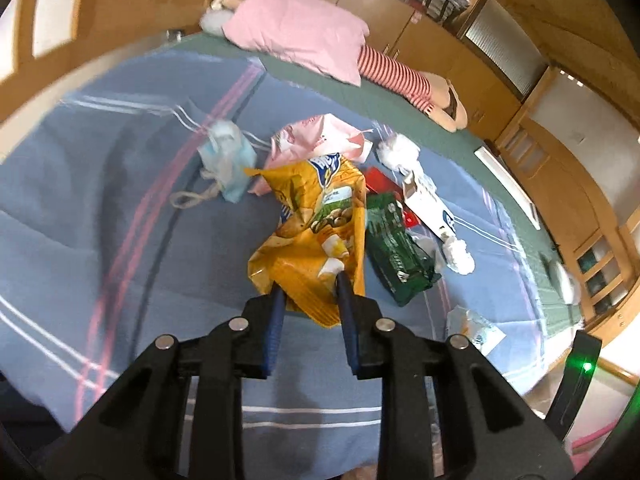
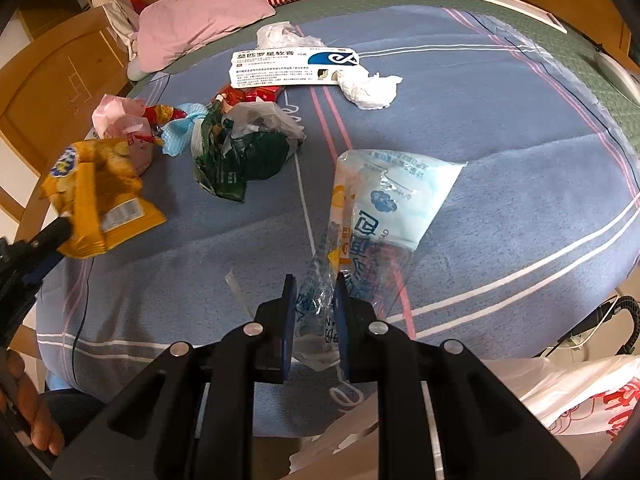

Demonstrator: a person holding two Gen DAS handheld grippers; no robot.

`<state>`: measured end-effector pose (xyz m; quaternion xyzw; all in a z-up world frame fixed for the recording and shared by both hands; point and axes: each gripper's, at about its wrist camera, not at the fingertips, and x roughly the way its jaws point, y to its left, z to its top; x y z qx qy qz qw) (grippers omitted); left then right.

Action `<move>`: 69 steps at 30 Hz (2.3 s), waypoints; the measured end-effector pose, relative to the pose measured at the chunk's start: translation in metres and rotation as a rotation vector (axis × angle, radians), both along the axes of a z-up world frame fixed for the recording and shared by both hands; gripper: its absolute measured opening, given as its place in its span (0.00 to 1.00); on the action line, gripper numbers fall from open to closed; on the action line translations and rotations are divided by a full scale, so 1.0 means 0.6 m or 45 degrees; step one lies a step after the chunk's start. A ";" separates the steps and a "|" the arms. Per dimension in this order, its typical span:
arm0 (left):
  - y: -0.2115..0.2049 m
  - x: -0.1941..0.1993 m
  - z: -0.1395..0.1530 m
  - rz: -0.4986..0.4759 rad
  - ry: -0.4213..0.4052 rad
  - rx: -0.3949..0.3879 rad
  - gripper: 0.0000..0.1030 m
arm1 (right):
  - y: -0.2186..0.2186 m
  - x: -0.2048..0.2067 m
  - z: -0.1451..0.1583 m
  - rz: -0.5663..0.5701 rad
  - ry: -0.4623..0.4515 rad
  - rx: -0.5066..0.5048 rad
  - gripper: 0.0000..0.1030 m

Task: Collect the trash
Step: 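Grasp the yellow snack bag with the left gripper, then carry the snack bag with the left gripper while the right gripper carries the plastic packet toward the bag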

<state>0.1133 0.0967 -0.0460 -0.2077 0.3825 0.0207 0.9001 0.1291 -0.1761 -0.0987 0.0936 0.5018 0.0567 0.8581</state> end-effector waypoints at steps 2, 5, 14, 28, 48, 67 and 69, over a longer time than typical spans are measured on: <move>0.002 -0.007 0.003 0.028 0.003 0.037 0.26 | 0.003 0.000 0.000 0.000 -0.001 -0.004 0.19; 0.016 -0.014 -0.007 0.065 0.047 0.017 0.26 | 0.006 -0.001 0.001 0.000 -0.005 0.002 0.19; 0.065 -0.022 -0.033 0.188 0.106 -0.165 0.25 | 0.003 -0.010 0.019 -0.006 -0.069 0.045 0.19; 0.046 -0.046 0.006 0.214 -0.015 0.024 0.25 | 0.000 -0.016 0.033 -0.001 -0.111 0.067 0.19; 0.077 -0.054 -0.009 0.149 -0.090 -0.330 0.25 | -0.001 -0.036 0.084 0.040 -0.237 0.117 0.19; -0.057 -0.063 0.026 -0.486 -0.224 -0.274 0.25 | -0.083 -0.214 0.151 0.493 -0.140 -0.128 0.22; -0.081 -0.067 0.024 -0.570 -0.215 -0.256 0.25 | -0.085 -0.238 0.123 0.604 -0.015 -0.124 0.51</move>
